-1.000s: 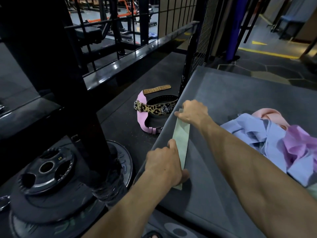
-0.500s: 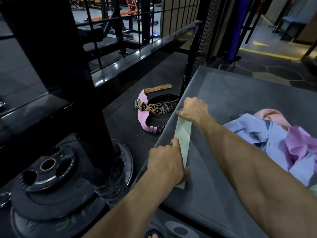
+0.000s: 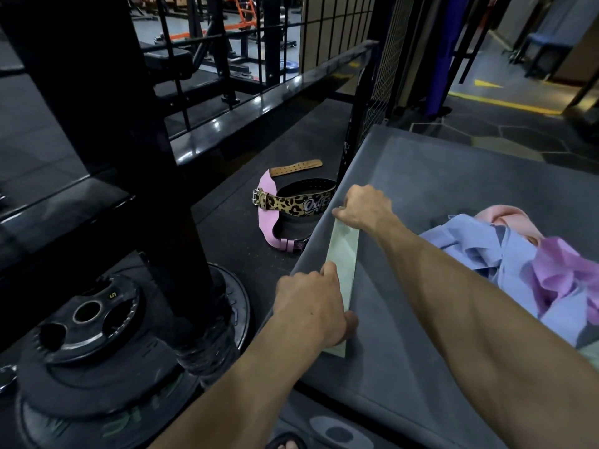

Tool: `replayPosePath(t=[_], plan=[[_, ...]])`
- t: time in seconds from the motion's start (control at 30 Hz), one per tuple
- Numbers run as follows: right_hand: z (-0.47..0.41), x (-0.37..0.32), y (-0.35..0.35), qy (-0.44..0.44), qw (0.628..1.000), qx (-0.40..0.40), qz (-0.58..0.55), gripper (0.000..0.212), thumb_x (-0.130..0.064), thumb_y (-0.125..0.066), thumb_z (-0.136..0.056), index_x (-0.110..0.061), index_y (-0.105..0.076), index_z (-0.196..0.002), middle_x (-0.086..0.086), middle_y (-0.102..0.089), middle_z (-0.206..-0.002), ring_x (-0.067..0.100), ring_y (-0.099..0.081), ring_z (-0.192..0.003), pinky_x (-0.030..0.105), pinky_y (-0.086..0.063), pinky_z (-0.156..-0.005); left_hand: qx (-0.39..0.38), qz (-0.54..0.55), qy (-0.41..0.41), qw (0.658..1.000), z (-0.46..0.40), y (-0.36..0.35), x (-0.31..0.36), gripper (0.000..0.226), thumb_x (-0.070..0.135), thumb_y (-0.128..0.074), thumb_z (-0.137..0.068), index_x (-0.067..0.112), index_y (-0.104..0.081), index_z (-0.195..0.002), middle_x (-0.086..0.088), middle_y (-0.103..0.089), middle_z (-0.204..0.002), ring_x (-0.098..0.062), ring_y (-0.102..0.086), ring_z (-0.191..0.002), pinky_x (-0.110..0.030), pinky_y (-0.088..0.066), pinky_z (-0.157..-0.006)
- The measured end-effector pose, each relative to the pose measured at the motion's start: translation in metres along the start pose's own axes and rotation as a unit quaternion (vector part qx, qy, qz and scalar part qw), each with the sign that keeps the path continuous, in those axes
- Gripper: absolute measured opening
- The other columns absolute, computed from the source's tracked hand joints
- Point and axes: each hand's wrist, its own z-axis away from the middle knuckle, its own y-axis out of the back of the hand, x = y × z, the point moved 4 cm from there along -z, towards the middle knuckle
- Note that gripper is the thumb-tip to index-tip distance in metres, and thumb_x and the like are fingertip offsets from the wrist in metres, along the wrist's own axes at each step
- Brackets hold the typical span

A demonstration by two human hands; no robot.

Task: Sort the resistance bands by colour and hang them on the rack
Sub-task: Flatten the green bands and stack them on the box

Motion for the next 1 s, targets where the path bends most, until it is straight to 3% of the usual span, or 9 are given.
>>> replayPosePath(t=[0.27,0.6,0.77,1.0], plan=[[-0.0009,0.0031,-0.0010,-0.001,1.000,-0.011,-0.016,0.034,-0.047,-0.065,-0.087,-0.014,-0.069,-0.095,0.005,-0.063,-0.085,0.028,-0.060,-0.081,0.032,-0.046,-0.067,-0.020,-0.009,0.006,1.000,-0.0023,-0.0045,0.0003,0.069,0.066,-0.055,-0.090,0.014,-0.033,-0.130,-0.006,-0.063,-0.118,-0.031,-0.061,-0.108,-0.039,-0.033,-0.074],[0.0011,0.0022,-0.0023,0.007,1.000,0.004,-0.012,0.033,-0.047,-0.066,-0.086,-0.015,-0.070,-0.095,0.004,-0.064,-0.084,0.025,-0.060,-0.078,0.030,-0.044,-0.064,-0.001,0.004,0.009,1.000,-0.0008,-0.0034,0.0026,0.061,0.059,-0.059,-0.089,0.015,-0.034,-0.124,-0.004,-0.064,-0.116,-0.029,-0.062,-0.106,-0.037,-0.030,-0.073],[0.0031,-0.0003,-0.0042,0.020,0.999,0.009,0.027,0.038,-0.052,-0.061,-0.090,-0.016,-0.067,-0.102,0.005,-0.061,-0.092,0.028,-0.057,-0.083,0.032,-0.044,-0.070,-0.012,-0.004,0.009,1.000,-0.0019,-0.0045,0.0027,0.067,0.064,-0.058,-0.088,0.015,-0.033,-0.126,-0.004,-0.064,-0.118,-0.030,-0.062,-0.109,-0.037,-0.032,-0.075],[0.0025,-0.0050,-0.0031,0.031,0.998,0.010,0.053,0.035,-0.043,-0.059,-0.091,-0.016,-0.066,-0.111,0.010,-0.067,-0.110,0.034,-0.065,-0.101,0.033,-0.044,-0.073,-0.016,-0.004,0.010,1.000,-0.0031,-0.0060,0.0032,0.064,0.062,-0.060,-0.088,0.016,-0.033,-0.123,-0.004,-0.064,-0.116,-0.030,-0.062,-0.106,-0.038,-0.033,-0.073]])
